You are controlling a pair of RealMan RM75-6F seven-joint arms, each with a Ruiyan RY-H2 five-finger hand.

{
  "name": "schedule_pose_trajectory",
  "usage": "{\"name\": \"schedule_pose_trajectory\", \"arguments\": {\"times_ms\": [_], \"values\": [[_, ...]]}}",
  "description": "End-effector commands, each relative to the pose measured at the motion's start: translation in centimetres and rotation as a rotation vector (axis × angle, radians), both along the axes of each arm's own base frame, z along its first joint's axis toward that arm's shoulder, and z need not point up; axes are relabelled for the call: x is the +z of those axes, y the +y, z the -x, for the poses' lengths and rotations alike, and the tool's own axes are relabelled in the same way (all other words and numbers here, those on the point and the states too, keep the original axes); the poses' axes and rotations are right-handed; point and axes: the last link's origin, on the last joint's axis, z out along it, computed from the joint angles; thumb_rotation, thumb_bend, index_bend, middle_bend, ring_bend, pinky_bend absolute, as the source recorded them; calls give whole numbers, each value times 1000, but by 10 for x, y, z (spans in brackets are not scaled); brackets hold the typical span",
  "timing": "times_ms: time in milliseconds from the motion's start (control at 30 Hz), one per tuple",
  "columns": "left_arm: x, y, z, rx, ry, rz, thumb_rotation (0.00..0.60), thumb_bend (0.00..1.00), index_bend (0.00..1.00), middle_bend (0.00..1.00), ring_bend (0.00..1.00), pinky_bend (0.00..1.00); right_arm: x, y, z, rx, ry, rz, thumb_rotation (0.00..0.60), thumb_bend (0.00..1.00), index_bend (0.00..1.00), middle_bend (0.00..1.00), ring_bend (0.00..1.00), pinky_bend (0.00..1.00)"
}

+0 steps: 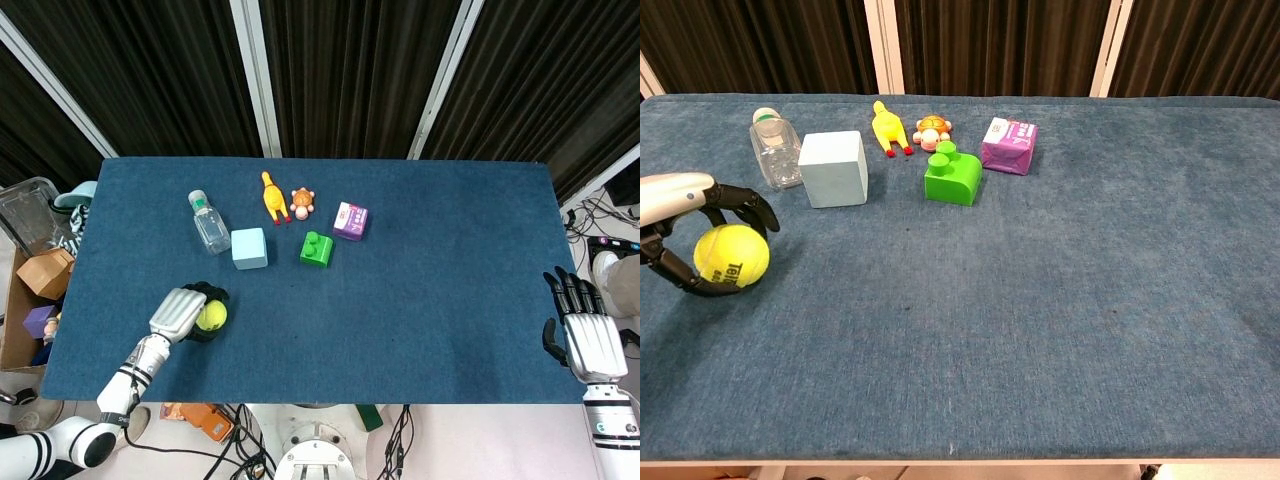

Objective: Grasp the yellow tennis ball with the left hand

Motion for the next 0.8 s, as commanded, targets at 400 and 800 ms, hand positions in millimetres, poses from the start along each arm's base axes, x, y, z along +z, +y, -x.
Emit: {"name": "schedule_pose_trajectory", "arguments": {"times_ms": [400,800], "values": [[47,13,-11,-30,-63,-114,600,204,599,599,489,551,0,0,0,1,-2,1,600,850,0,33,106,113],[157,22,-66,-163,-76,-300,600,198,598,599,489,551,0,1,-1,3,-1,-1,600,850,0,33,106,113]]}}
